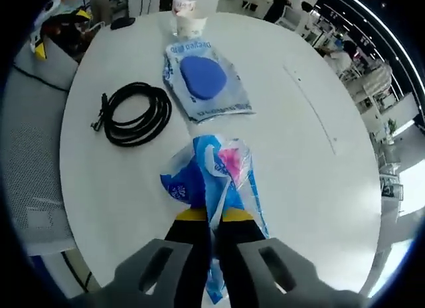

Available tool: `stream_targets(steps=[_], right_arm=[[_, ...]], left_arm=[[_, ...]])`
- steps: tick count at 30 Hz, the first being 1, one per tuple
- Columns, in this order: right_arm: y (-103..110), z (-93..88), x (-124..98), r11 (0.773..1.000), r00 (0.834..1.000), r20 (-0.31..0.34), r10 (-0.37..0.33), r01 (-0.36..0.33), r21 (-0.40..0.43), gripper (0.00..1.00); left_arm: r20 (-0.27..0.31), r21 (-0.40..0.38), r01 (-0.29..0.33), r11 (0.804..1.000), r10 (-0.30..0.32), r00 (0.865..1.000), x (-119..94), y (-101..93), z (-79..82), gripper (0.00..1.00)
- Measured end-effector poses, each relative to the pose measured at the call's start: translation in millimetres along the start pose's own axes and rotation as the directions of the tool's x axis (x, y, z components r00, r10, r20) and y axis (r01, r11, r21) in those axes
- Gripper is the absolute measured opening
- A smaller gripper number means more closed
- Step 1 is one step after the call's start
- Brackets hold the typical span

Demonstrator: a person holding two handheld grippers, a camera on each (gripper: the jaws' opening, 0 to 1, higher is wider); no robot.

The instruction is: Arrange the tabletop items into an orderly group along one side of the table until the central work area is clear of visible clutter.

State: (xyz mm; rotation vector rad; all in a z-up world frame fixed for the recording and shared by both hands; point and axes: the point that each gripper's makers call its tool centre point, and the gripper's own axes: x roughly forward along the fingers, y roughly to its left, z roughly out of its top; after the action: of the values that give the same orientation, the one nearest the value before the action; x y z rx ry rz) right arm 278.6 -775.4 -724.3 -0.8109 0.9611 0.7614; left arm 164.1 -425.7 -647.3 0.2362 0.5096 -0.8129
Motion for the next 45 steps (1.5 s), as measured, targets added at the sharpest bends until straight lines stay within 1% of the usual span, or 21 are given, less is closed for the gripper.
stream_targets(steps=[3,6,9,16,19,22,29,33,37,44,45], right_arm=[[-3.3,0.1,3.2,0.999,1.000,-0.018,0.001,-0.002,-0.054,0.02],[-4.9,0.1,5.8,0.997,1.000,-0.024,0.005,-0.007,-0.077,0.02],[-7.4,-1.4,9.2,0.996,0.999,-0.036,0.009,-0.012,-0.093,0.02],[-12.5,-4.7,15.5,0.992,0.998,-0.054,0.011,-0.018,-0.126,0.02],[-13.4,-7.9,18.8,0.991,0.998,-0.053,0.016,-0.023,-0.135,0.02],[-14.5,-8.6,22.0,0.986,0.999,-0.050,0.017,-0.025,-0.164,0.02],[-20.6,-3.2,28.8,0.984,0.999,-0.036,0.023,-0.029,-0.174,0.02],[-25.0,-1.8,32.4,0.985,0.999,-0.036,0.020,-0.026,-0.171,0.02],[-29.5,-3.1,38.2,0.987,0.999,-0.040,0.030,-0.036,-0.155,0.02],[-33.9,-5.8,46.3,0.984,0.998,-0.057,0.028,-0.037,-0.175,0.02],[-33.7,-8.1,48.2,0.983,0.997,-0.072,0.035,-0.047,-0.175,0.03]], left_arm=[[0.010,-0.002,-0.006,1.000,0.006,1.000,-0.3,1.4,1.1,0.74],[0.011,-0.007,-0.007,1.000,0.008,1.000,-0.2,1.7,1.2,0.74],[0.006,-0.006,-0.011,1.000,0.011,1.000,0.1,2.2,0.4,0.74],[0.024,-0.005,-0.038,0.999,0.039,0.999,-0.2,7.2,3.8,0.78],[0.008,-0.005,-0.033,0.999,0.033,0.999,0.7,6.2,1.2,0.78],[0.003,-0.009,-0.033,0.999,0.033,0.999,1.0,6.3,0.3,0.78],[0.006,-0.010,-0.038,0.999,0.038,0.999,0.9,7.2,0.8,0.78],[0.011,-0.012,-0.043,0.999,0.043,0.999,0.8,8.6,1.7,0.78],[0.001,-0.012,-0.046,0.999,0.046,0.999,0.9,9.1,-0.1,0.78],[-0.005,-0.019,-0.053,0.998,0.053,0.999,0.9,10.5,-1.1,0.77],[-0.011,-0.021,-0.052,0.998,0.052,0.999,1.0,10.5,-2.2,0.77]])
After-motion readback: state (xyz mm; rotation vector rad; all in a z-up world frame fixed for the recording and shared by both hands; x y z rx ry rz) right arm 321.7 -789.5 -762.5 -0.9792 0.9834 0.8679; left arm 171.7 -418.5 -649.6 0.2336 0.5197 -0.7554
